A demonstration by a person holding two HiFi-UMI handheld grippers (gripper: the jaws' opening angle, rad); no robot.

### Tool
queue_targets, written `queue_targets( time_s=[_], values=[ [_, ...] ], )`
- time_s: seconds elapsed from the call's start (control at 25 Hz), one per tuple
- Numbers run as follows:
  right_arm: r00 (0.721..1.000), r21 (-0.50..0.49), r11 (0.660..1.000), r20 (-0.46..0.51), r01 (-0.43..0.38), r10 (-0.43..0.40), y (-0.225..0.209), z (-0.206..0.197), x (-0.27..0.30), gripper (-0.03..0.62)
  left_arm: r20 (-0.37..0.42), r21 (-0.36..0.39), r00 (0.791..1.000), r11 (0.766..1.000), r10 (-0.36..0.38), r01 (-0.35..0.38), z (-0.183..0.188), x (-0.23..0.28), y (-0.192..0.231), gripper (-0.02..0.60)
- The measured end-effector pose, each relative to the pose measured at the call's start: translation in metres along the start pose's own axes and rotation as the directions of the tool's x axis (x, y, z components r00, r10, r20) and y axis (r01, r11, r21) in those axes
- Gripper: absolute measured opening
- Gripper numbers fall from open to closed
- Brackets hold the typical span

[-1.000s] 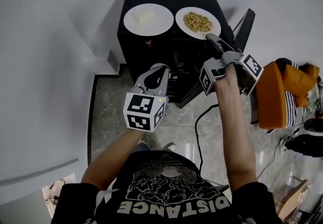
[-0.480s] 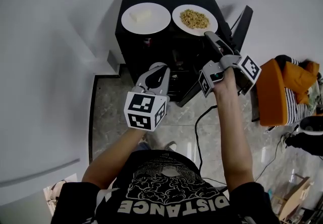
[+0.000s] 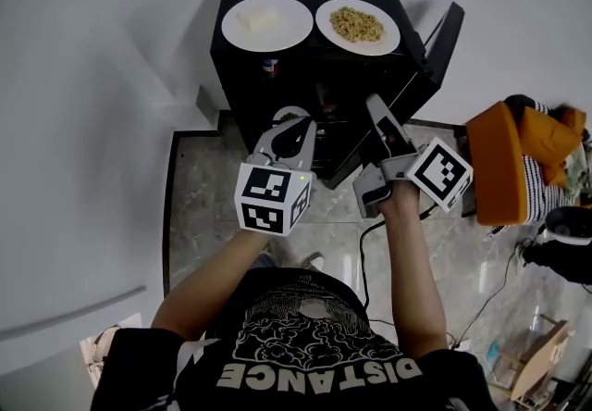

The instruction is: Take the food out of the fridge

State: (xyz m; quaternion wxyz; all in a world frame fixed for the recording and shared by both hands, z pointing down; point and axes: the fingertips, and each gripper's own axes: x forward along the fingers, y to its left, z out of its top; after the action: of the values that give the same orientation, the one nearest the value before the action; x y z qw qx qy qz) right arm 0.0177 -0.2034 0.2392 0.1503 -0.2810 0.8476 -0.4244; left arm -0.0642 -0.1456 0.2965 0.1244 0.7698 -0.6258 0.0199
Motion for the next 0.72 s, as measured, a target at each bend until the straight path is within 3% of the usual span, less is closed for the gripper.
queue_targets(
  time_s=[0.16,0.32,0.56,0.72],
  values=[
    [0.994,-0.181,0.980,-0.048,0.086,-0.096,-0.010,-0.028,-0.013,0.044,-0.014,0.008,1.000,1.000,-0.011,0.011,-0.006,0.001,-0.011,0.003],
    [0.984,-0.370,0.922,-0.087,0.112,-0.155,-0.015,-0.053,-0.021,0.037,-0.028,0.017,0.999,1.000,-0.023,0.023,-0.012,0.000,-0.022,0.003],
    [0.966,-0.483,0.865,-0.130,0.137,-0.225,-0.029,-0.079,-0.031,0.029,-0.049,0.022,0.998,0.999,-0.035,0.036,-0.019,-0.002,-0.032,0.003],
    [0.962,-0.503,0.853,-0.136,0.138,-0.236,-0.033,-0.084,-0.034,0.029,-0.054,0.026,0.998,0.999,-0.035,0.037,-0.021,-0.001,-0.035,0.002]
  ],
)
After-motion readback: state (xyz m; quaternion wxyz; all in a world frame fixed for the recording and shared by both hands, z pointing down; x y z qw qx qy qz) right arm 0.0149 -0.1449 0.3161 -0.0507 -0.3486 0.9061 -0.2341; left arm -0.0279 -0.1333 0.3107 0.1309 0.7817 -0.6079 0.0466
